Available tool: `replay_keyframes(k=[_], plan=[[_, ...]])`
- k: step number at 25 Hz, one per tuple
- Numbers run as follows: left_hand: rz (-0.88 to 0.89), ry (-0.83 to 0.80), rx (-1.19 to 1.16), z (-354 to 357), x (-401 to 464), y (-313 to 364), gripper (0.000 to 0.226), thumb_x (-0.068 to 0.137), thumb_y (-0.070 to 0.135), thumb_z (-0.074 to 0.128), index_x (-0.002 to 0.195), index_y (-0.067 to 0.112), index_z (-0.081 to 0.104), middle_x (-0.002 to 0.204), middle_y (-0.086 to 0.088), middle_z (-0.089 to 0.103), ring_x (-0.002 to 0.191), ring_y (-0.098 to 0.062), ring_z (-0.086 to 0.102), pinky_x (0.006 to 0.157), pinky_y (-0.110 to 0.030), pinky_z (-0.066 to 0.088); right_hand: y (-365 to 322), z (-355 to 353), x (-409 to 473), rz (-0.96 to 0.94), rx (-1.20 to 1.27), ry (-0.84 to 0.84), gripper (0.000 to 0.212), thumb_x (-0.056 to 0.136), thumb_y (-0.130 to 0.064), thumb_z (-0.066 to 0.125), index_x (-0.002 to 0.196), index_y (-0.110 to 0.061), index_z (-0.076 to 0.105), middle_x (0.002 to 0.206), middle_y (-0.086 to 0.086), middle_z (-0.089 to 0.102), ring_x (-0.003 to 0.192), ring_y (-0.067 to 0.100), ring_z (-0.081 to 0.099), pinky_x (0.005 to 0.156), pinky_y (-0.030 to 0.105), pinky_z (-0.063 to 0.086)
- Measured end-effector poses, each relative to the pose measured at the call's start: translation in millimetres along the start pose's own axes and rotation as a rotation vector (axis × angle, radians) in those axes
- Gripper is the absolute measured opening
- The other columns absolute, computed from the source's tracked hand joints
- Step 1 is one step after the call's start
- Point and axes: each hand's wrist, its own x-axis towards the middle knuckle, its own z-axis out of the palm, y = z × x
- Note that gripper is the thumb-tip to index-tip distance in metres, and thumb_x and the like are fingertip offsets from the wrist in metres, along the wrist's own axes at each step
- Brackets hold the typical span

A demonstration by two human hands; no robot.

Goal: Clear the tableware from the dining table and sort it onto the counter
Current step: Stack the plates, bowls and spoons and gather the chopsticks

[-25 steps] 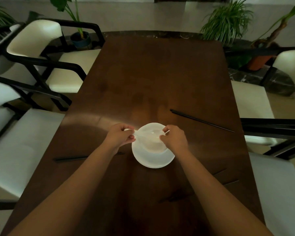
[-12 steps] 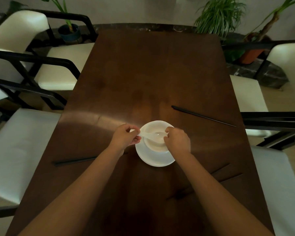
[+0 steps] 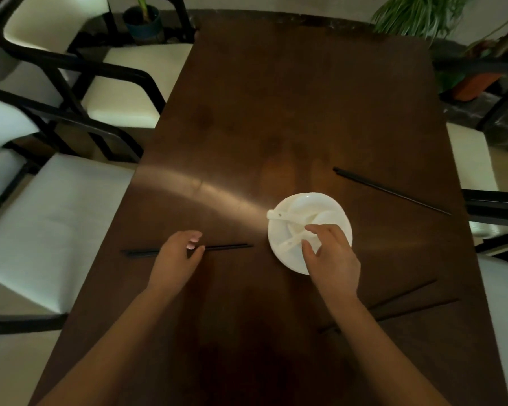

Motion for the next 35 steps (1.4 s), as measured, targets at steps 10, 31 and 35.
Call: replay_keyframes(k=[10, 31, 35], plan=[[0.201, 0.027, 0.235, 14, -1, -31, 0.032, 0.079, 0.009, 0.068, 0.111, 0.008, 0.063, 0.110, -0.011, 0.062, 0.102, -0.026, 0.058, 0.089, -0.037, 0.046, 3, 0, 12, -0.410, -0.217, -0.118, 0.018, 0.071, -0.005, 0.075, 0.089, -0.009, 0.074, 0.089, 0.012, 0.070, 0.075, 0.029, 0.066, 0.057, 0.035, 0.057], [0.311, -0.048, 0.307, 25, 17, -19, 0.019, 0.078, -0.001, 0.066, 0.096, 0.004, 0.070, 0.091, -0.010, 0.065, 0.087, -0.029, 0.059, 0.069, -0.038, 0.051, -7, 5, 42, -0.465, -0.134, -0.250, 0.015, 0.075, -0.009, 0.070, 0.090, -0.009, 0.072, 0.088, 0.011, 0.069, 0.082, 0.031, 0.063, 0.070, 0.039, 0.048], [0.333, -0.074, 0.336, 23, 19, -16, 0.019, 0.078, -0.002, 0.066, 0.097, 0.001, 0.069, 0.092, -0.014, 0.065, 0.088, -0.032, 0.060, 0.068, -0.039, 0.052, -11, 6, 51, -0.341, -0.048, -0.213, 0.019, 0.078, -0.017, 0.069, 0.096, -0.013, 0.071, 0.095, 0.007, 0.069, 0.086, 0.023, 0.061, 0.077, 0.033, 0.043]])
